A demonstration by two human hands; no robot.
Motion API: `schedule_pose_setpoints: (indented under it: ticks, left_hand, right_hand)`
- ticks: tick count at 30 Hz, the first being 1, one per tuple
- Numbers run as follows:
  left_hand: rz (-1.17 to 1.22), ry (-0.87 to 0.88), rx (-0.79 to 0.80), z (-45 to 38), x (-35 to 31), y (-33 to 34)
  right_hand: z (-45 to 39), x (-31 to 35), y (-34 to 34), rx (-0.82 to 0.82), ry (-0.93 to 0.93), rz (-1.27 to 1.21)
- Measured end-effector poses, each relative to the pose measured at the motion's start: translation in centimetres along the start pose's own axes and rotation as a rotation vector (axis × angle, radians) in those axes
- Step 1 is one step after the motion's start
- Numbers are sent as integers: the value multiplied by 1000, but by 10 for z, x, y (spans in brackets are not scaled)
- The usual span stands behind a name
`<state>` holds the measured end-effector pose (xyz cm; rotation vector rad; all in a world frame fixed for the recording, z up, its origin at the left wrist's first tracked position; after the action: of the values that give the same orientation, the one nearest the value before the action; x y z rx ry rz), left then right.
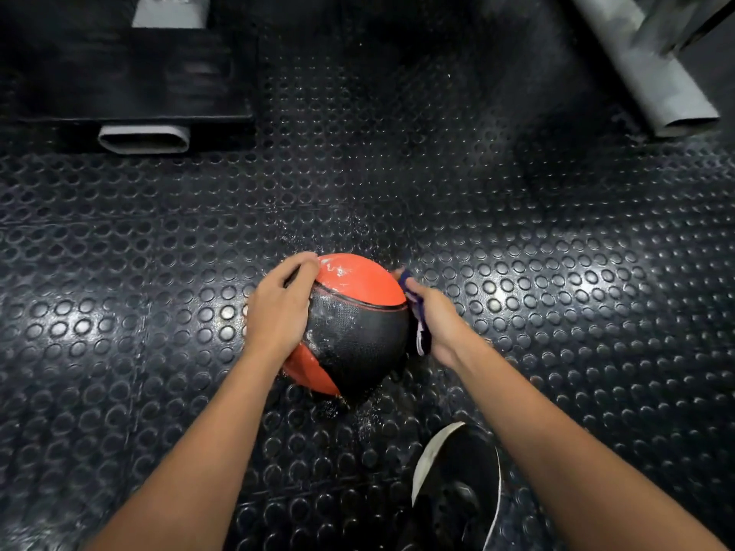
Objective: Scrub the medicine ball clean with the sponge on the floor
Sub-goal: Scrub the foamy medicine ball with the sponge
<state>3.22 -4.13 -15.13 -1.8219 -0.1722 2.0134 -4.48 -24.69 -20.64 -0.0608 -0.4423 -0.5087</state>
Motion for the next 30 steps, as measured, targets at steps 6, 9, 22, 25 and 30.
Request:
schedule_pose_setpoints:
  ticks: [6,9,22,25,30]
  left_hand:
    - [41,-12,-19,1,7,-5]
    - [36,-23,-4,1,4,-3]
    - [56,-22,-22,1,4,-5]
    - [43,-14,-19,2,2,-4]
    - [64,-14,-18,3,4,-3]
  right_hand:
    - [33,3,-13,33,-335,-132]
    - [52,5,-9,133,-377,-122]
    - [61,-4,9,-208,-521,245]
    - [63,-3,13,-221,-588,445]
    - [60,-12,16,-402,-675,748]
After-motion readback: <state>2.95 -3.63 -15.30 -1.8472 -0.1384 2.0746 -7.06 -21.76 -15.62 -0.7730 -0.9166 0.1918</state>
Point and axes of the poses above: each hand's wrist, its own z-axis away from the middle knuckle, its own y-axis out of the palm, x = y × z, the point moved 4 cm from there along -z, towards the middle knuckle, and after that the axes turned 14 degrees about y, right-handed, at the moved point
